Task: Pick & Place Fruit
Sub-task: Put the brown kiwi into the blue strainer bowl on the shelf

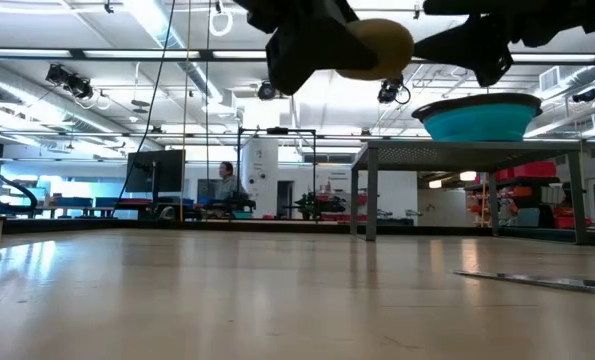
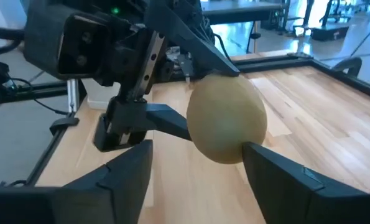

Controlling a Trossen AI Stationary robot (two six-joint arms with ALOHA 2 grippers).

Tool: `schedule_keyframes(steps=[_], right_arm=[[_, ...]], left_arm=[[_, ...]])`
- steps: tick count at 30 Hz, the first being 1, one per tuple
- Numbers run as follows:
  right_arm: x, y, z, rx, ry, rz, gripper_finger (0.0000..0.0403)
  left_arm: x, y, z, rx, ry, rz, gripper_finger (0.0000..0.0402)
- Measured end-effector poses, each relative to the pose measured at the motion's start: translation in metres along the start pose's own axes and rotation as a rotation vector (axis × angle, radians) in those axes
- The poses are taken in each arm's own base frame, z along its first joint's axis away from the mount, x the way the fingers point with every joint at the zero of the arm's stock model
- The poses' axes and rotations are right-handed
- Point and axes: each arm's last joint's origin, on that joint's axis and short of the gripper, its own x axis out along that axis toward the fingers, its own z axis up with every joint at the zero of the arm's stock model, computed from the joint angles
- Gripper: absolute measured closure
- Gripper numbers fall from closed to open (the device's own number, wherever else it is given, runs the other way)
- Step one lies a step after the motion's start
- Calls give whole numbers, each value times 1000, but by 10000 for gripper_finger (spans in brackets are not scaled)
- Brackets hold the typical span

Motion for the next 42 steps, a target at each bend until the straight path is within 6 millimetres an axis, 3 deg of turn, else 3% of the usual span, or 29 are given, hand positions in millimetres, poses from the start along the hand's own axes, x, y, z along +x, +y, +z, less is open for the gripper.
schedule_keyframes(steps=[9,14,33,42], right_arm=[[-3,-3,11,-21,-67,-42,68],[0,-5,12,23,-53,13,54],[14,-13,13,66,-72,64,59],[14,-12,14,82,-80,79,136]], left_arm=[[-9,-2,7,31,-78,-41,143],[-9,2,12,31,-98,-9,143],[-4,11,16,4,-155,8,143],[-4,11,16,-4,-152,9,143]])
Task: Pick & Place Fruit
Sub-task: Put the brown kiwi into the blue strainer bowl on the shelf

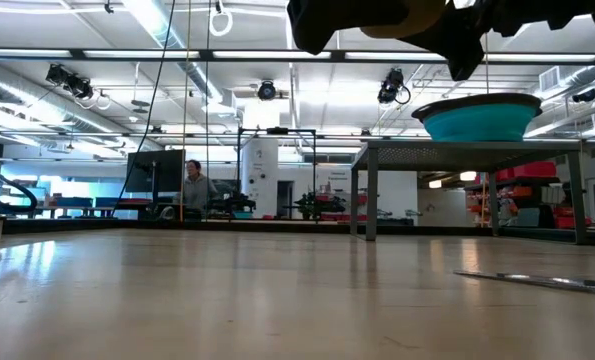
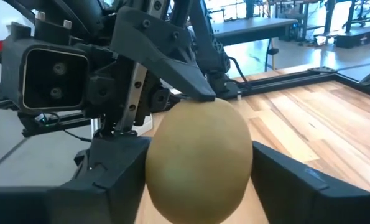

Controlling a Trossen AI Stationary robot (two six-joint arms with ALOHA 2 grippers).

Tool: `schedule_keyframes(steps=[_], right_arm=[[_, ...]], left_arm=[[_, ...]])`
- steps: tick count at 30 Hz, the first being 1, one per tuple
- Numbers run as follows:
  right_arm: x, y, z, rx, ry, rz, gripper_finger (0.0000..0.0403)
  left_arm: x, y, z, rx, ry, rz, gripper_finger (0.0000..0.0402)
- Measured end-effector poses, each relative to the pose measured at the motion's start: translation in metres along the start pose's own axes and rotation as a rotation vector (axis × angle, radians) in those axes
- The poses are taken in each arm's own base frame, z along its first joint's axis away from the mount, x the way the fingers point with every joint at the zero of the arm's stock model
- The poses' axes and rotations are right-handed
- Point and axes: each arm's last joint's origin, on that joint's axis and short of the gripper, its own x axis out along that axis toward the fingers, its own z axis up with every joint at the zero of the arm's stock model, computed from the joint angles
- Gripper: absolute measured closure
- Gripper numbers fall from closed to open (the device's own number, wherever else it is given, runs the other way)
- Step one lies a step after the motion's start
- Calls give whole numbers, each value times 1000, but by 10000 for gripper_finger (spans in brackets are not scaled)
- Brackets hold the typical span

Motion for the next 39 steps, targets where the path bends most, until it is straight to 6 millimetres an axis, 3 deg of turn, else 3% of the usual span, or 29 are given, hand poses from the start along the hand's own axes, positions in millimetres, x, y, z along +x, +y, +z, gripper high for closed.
schedule_keyframes(steps=[6,17,21,26,39], right_arm=[[0,0,0,19,0,1,188],[0,-1,0,7,-5,-35,183],[0,-4,0,2,-29,-140,183],[-1,-8,2,8,-68,-257,183],[-3,-14,-3,-94,-44,-442,183]], left_arm=[[0,0,0,-30,1,0,143],[0,0,1,-286,-33,-30,103],[0,1,2,-500,-28,-30,76],[-3,4,3,-646,-68,-174,57],[1,34,-8,-738,-21,-273,54]])
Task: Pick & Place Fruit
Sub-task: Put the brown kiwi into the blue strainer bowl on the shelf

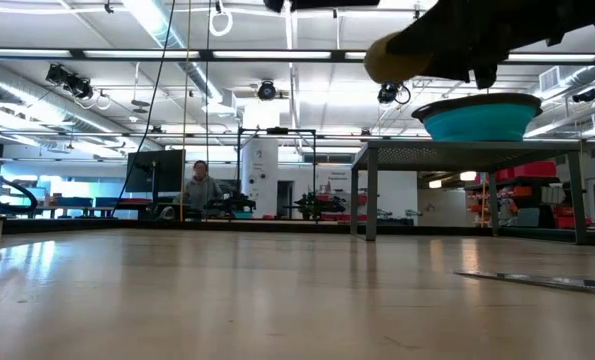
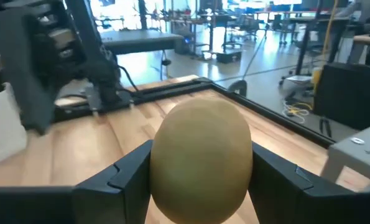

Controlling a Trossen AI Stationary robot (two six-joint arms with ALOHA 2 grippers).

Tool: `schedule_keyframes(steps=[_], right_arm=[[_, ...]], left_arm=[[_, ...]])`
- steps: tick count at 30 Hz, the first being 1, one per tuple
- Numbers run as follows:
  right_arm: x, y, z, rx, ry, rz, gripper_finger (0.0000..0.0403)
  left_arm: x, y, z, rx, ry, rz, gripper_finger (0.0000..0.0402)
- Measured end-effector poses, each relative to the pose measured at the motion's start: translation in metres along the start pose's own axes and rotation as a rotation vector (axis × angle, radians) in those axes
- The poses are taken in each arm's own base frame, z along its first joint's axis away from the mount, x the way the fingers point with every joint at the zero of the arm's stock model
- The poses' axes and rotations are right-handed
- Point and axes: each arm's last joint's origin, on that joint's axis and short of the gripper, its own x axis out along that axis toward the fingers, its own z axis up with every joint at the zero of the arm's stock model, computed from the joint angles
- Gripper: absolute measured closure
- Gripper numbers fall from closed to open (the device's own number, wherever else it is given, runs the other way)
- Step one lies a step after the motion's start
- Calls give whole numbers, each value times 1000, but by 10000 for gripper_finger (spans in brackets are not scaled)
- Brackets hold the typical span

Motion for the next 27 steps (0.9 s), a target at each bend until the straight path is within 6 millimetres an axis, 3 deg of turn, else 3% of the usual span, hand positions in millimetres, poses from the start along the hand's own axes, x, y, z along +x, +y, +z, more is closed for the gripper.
schedule_keyframes(steps=[8,14,21,27], right_arm=[[0,-2,-4,-7,36,-1,182],[8,-22,1,34,129,50,182],[13,-48,24,-14,84,-7,182],[13,-71,56,-98,-6,-119,182]], left_arm=[[4,17,-34,-101,-31,-104,54],[-11,31,-61,-176,-136,-143,54],[-29,61,-79,-317,-258,-147,54],[-25,70,-81,-388,-278,-115,54]])
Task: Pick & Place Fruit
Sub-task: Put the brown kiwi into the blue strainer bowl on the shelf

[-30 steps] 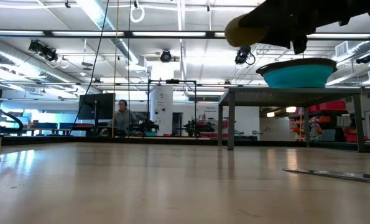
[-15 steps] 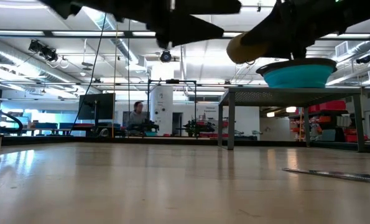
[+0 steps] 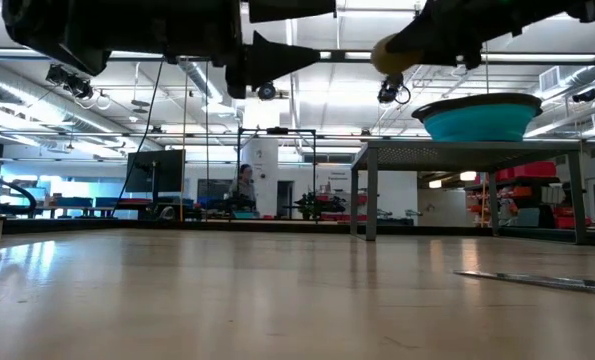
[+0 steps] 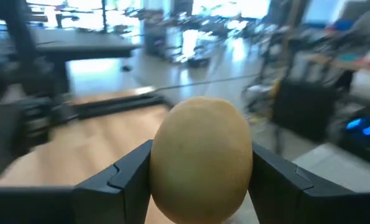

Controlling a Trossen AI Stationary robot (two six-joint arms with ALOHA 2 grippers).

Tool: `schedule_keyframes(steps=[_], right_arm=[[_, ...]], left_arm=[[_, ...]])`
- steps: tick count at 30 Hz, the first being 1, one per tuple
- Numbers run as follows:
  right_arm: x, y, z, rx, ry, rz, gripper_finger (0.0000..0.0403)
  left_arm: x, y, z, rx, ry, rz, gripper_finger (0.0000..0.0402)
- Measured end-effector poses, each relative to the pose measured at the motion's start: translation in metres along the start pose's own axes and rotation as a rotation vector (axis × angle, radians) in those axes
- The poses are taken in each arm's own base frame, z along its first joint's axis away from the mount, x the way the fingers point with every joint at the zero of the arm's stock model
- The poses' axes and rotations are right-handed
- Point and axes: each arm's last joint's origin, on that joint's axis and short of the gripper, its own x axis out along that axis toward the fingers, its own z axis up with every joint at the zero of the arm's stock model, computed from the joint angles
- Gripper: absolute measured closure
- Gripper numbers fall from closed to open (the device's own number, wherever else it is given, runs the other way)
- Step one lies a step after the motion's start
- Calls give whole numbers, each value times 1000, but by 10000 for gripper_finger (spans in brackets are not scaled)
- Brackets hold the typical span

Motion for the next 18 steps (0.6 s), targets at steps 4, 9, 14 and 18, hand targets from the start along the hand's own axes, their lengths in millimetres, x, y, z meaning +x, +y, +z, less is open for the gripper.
schedule_keyframes(steps=[4,9,14,18], right_arm=[[-5,-19,14,-41,-42,-126,182],[-9,-37,21,-58,-54,-237,182],[-12,-51,30,-44,-86,-279,182],[-16,-62,34,-40,-104,-300,182]], left_arm=[[9,2,10,-28,-37,28,54],[15,6,13,21,-40,46,54],[22,23,15,68,-44,82,54],[29,39,15,57,-11,34,54]])
